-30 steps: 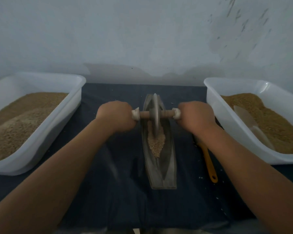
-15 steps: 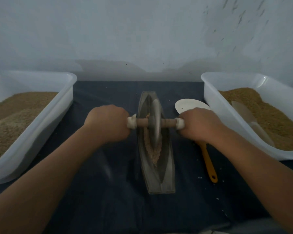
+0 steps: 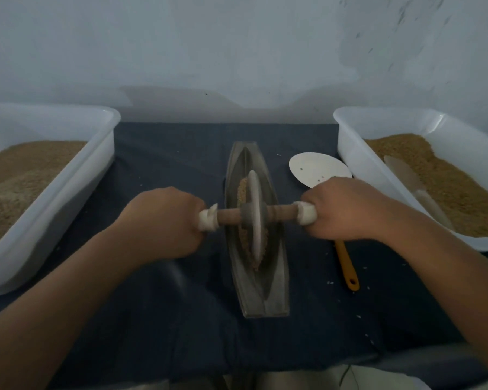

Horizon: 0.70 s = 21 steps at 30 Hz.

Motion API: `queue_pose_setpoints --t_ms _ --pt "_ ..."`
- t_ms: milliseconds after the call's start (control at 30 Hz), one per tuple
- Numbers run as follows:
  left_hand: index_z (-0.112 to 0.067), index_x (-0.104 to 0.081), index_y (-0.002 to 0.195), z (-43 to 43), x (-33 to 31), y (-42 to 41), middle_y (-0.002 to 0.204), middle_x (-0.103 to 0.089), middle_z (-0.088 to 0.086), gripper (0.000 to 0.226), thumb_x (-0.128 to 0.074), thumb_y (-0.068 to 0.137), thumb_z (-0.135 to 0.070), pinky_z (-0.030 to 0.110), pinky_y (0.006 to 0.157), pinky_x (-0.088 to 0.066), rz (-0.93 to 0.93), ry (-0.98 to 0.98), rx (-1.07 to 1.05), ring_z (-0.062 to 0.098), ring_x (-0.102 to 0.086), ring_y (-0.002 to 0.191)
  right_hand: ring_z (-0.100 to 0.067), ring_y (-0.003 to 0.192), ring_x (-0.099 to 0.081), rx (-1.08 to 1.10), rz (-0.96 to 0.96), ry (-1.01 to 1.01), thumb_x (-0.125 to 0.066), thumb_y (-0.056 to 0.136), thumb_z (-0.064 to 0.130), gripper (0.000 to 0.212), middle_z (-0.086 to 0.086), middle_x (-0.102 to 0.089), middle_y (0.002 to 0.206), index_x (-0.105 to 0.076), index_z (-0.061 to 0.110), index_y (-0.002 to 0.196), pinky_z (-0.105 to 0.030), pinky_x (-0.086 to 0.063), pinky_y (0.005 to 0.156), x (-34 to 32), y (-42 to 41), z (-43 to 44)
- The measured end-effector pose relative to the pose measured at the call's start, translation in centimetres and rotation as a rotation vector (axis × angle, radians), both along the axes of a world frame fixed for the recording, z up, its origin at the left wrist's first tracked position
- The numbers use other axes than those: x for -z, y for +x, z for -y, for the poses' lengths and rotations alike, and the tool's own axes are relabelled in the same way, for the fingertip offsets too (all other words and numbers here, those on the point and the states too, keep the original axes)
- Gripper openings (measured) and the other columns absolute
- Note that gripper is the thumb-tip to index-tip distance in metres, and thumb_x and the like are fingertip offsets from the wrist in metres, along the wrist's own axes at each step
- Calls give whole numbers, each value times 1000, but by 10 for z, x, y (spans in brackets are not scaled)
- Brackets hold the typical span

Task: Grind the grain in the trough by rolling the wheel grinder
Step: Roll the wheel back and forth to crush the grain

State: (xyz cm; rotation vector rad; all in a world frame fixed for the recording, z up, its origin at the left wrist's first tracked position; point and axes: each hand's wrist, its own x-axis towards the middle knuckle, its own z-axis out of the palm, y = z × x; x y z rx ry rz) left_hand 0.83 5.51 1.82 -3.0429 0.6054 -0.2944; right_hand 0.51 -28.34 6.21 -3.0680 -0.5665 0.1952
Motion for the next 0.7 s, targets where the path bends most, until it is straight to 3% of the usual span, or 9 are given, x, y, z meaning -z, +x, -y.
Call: queue_pose_setpoints --t_ms 67,133,233,333,433,500,533,600,700 --pt "-30 -50 62 5 2 7 53 -50 -12 34 -49 80 -58 22 46 -26 56 6 -73 7 -46 46 -4 58 -56 19 140 -21 -61 88 51 29 9 -60 61 -58 33 65 -27 -36 51 5 12 -6" --pt "-28 -50 64 16 1 26 59 -51 -11 34 -52 83 -56 24 50 -32 108 -14 -182 14 -50 51 -7 53 -51 53 407 -60 -50 94 56 42 8 -54 58 -53 30 62 -28 -33 49 13 35 -17" --pt "-25 -50 65 29 -11 60 66 -52 -7 32 -55 83 -52 30 59 -44 133 -49 -256 24 -54 60 -12 52 -48 110 550 -34 -58 95 55 44 9 -50 58 -46 30 61 -28 -34 49 21 64 -26" --pt "-24 -57 68 31 -23 69 68 -57 -6 28 -57 84 -47 32 62 -48 72 -24 -210 23 -56 63 -10 55 -49 141 497 -41 -63 90 53 37 9 -53 61 -52 29 63 -27 -32 50 20 70 -25" --pt "-28 -55 67 20 -24 43 67 -57 -10 24 -56 83 -46 31 58 -46 9 45 -82 19 -56 63 -7 65 -60 107 140 11 -64 87 49 23 7 -63 68 -63 32 72 -30 -41 55 14 45 -11" --pt "-31 -53 67 10 -20 21 63 -54 -12 24 -54 81 -50 27 51 -34 16 79 1 11 -51 57 -5 67 -65 76 -87 84 -66 77 53 13 12 -68 72 -65 40 79 -27 -46 57 8 16 2" --pt "-32 -51 66 6 -18 13 61 -53 -12 24 -53 79 -52 25 48 -29 26 82 26 8 -47 54 0 69 -65 60 -132 106 -62 71 59 19 20 -69 76 -64 46 84 -26 -47 57 5 3 6" --pt "-33 -50 65 4 -15 6 58 -50 -13 24 -52 77 -54 24 47 -23 48 77 34 7 -42 51 2 67 -64 58 -100 114 -55 65 65 28 22 -68 76 -64 46 83 -25 -48 56 9 -10 9" --pt "-28 -53 64 10 -14 24 58 -52 -11 24 -53 74 -51 24 47 -28 -12 35 -46 9 -46 51 -4 62 -59 107 150 70 -64 84 55 26 10 -63 65 -61 34 70 -28 -44 55 21 12 0"
